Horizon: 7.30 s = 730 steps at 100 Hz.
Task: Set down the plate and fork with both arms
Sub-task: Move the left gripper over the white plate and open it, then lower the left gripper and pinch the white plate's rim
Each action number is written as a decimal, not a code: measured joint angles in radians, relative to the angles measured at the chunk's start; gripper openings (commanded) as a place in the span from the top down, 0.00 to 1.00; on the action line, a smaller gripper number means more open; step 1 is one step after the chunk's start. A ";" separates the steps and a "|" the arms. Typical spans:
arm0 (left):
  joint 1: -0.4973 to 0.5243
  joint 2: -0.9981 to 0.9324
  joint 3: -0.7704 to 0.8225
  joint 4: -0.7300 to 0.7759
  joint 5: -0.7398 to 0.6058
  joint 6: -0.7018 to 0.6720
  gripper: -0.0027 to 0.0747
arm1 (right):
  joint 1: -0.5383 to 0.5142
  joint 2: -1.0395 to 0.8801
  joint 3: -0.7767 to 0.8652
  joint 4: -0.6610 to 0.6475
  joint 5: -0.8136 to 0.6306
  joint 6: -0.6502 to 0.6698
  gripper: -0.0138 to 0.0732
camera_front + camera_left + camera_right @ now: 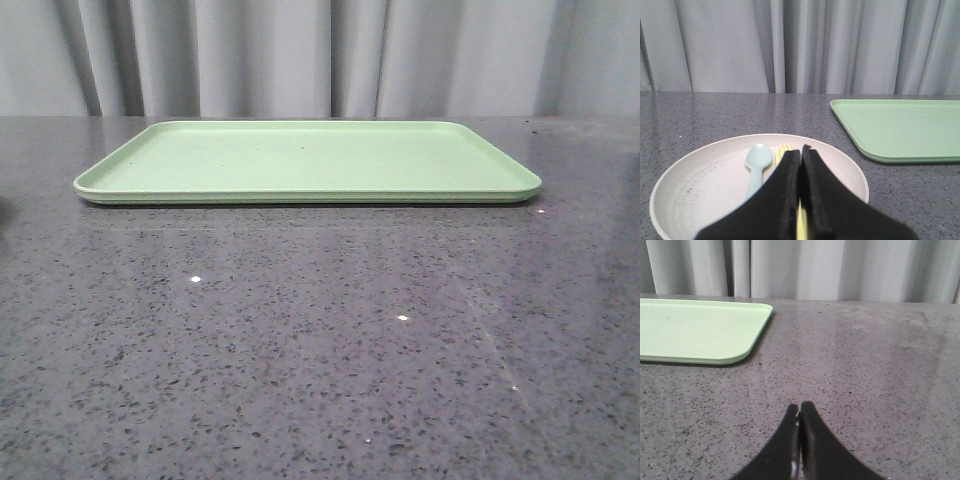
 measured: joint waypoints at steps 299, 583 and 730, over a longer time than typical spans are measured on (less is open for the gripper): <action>0.000 0.547 -0.972 -0.070 1.178 0.071 0.31 | 0.000 0.533 -0.872 0.050 0.854 -0.003 0.47; 0.420 1.454 -0.975 -0.061 0.708 0.262 0.37 | 0.000 0.533 -0.872 0.050 0.849 -0.003 0.47; 0.425 1.418 -0.988 -0.193 0.739 0.262 0.99 | 0.000 0.533 -0.872 0.050 0.845 -0.003 0.47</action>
